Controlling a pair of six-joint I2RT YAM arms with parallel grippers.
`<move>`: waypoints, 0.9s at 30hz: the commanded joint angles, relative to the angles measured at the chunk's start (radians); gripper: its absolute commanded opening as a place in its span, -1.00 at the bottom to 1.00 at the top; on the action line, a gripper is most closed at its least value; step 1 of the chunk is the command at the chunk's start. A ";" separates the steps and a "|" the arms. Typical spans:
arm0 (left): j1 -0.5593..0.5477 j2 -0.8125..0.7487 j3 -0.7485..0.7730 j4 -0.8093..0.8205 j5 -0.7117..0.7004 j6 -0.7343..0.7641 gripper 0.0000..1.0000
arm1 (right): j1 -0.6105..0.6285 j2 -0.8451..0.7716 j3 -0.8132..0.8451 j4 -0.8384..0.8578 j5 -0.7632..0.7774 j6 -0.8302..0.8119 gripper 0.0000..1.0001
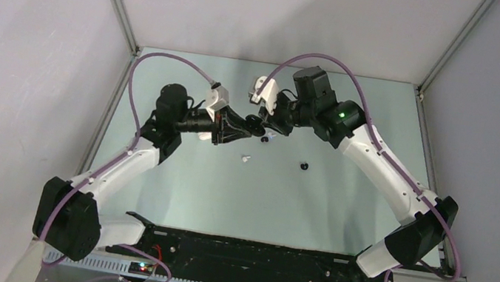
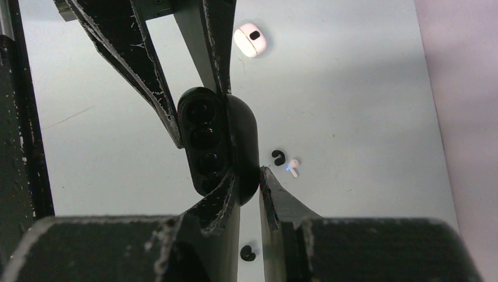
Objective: Insert the wireless bluetooth earbuds into the charging case
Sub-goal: Pass from the right arm to the left, then pick up the right earbud from the center of the board.
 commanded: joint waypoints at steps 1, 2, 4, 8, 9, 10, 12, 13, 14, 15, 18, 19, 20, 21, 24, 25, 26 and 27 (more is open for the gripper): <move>-0.004 -0.013 0.001 0.022 0.003 0.040 -0.51 | 0.016 -0.037 0.016 0.003 0.016 -0.016 -1.00; -0.004 -0.014 -0.001 0.022 0.005 0.043 -0.55 | 0.018 -0.037 0.016 0.004 0.018 -0.016 -1.00; -0.004 -0.016 -0.006 0.025 0.009 0.042 -0.67 | 0.022 -0.037 0.018 0.006 0.018 -0.017 -1.00; -0.005 -0.015 -0.020 0.052 0.021 0.022 -0.95 | 0.027 -0.032 0.020 -0.002 0.016 -0.012 -1.00; -0.004 -0.015 -0.022 0.059 0.022 0.018 -0.98 | 0.027 -0.032 0.026 -0.009 0.014 -0.007 -0.98; -0.003 -0.015 -0.026 0.068 0.025 0.008 -1.00 | 0.027 -0.027 0.032 -0.014 0.010 0.007 -0.88; -0.002 -0.014 -0.033 0.085 0.035 -0.007 -1.00 | 0.024 -0.017 0.063 -0.049 -0.007 0.028 -0.51; -0.001 -0.014 -0.035 0.091 0.041 -0.017 -1.00 | 0.013 -0.013 0.102 -0.088 -0.034 0.036 -0.32; 0.000 -0.014 -0.043 0.110 0.043 -0.020 -1.00 | 0.006 -0.006 0.125 -0.111 -0.056 0.052 -0.23; 0.003 -0.012 -0.050 0.118 0.050 -0.049 -1.00 | -0.011 -0.001 0.182 -0.167 -0.098 0.061 -0.08; 0.008 -0.009 -0.063 0.169 0.052 -0.082 -1.00 | -0.062 0.019 0.330 -0.276 -0.180 0.126 0.12; 0.008 -0.007 -0.070 0.183 0.052 -0.101 -1.00 | -0.072 0.018 0.351 -0.289 -0.200 0.152 0.14; 0.010 -0.006 -0.073 0.208 0.053 -0.112 -1.00 | -0.089 0.014 0.372 -0.303 -0.208 0.165 0.20; 0.011 -0.001 -0.077 0.221 0.054 -0.135 -1.00 | -0.096 -0.002 0.372 -0.306 -0.217 0.185 0.22; 0.023 0.011 -0.080 0.306 0.060 -0.205 -1.00 | -0.135 -0.051 0.267 -0.272 -0.199 0.204 0.26; 0.028 0.021 -0.076 0.342 0.069 -0.249 -1.00 | -0.146 -0.083 0.225 -0.257 -0.182 0.213 0.27; 0.039 0.026 -0.074 0.362 0.075 -0.271 -1.00 | -0.175 -0.101 0.138 -0.217 -0.177 0.220 0.28; 0.044 0.034 -0.070 0.397 0.083 -0.324 -1.00 | -0.191 -0.137 0.086 -0.196 -0.169 0.240 0.29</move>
